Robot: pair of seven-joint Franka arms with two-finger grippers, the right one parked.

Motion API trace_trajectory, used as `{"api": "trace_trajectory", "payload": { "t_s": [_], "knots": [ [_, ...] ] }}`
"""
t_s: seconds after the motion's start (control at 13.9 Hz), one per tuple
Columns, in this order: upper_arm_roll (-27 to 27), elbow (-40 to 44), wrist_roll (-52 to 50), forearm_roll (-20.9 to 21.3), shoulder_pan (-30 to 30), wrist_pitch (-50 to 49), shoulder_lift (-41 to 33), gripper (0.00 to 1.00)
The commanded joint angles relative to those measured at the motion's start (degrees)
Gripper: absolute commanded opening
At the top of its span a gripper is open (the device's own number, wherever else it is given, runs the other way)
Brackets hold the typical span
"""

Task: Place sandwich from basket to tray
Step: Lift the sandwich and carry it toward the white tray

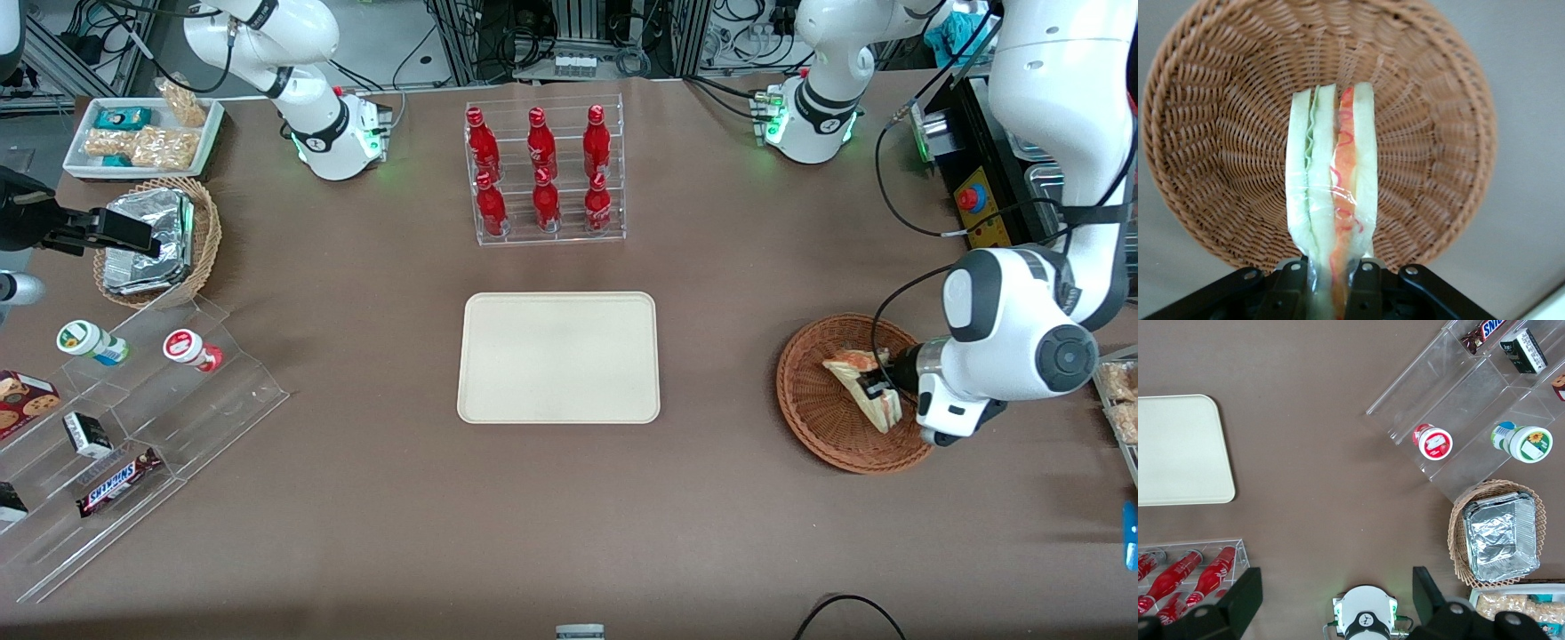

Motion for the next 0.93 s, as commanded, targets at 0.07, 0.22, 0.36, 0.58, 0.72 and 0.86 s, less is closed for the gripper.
{"api": "trace_trajectory", "payload": {
  "t_s": [0.07,0.22,0.36,0.58,0.72,0.86],
  "knots": [
    [-0.23,2.33,-0.87,-0.23,-5.73,-1.45,0.06,0.09],
    [-0.40,2.33,-0.97,-0.32,-8.82,-1.45,-0.03,0.10],
    [-0.40,2.59,-0.18,-0.32,-14.25,-1.45,0.15,0.12],
    [-0.40,2.85,-0.35,-0.41,-21.99,-0.92,1.20,0.12],
    [-0.40,5.13,-1.14,-0.76,-26.83,0.47,3.47,0.12],
    [-0.40,7.50,-4.63,-0.50,-32.10,3.89,7.33,0.12]
  ]
}}
